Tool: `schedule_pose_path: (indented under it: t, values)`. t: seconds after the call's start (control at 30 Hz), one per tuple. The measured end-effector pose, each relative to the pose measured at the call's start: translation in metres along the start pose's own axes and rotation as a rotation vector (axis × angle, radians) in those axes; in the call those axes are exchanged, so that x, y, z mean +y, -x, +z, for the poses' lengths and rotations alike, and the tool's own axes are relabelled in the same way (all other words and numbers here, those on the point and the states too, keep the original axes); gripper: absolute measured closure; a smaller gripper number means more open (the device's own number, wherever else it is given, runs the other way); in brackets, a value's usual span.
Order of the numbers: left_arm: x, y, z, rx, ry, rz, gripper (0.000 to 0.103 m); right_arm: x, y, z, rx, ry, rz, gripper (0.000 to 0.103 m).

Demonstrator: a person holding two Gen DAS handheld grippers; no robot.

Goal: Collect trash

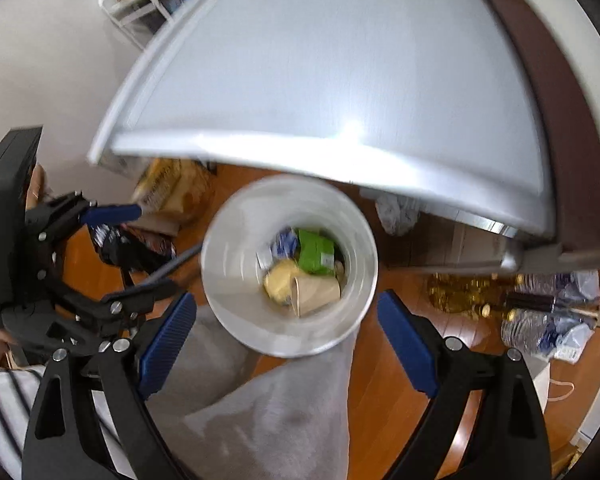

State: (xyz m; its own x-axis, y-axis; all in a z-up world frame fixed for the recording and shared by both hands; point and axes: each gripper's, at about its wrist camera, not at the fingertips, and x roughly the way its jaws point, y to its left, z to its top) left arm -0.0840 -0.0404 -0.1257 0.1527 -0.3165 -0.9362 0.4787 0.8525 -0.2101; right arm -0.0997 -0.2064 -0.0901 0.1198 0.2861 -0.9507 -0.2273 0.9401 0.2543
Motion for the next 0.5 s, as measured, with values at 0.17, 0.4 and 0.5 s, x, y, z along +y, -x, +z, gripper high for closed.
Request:
schedule_pose_path:
  t: [0.17, 0.4, 0.5]
  values:
    - [0.012, 0.054, 0.020, -0.178, 0.038, 0.076, 0.004, 0.003, 0.040, 0.027, -0.174, -0.003, -0.009, 0.007]
    - [0.056, 0.088, 0.048, -0.365, 0.235, 0.159, 0.002, -0.010, 0.063, 0.068, -0.410, -0.030, -0.016, 0.005]
    - [0.069, 0.093, 0.051, -0.404, 0.292, 0.197, 0.002, -0.012, 0.063, 0.080, -0.464, -0.021, -0.053, 0.005]
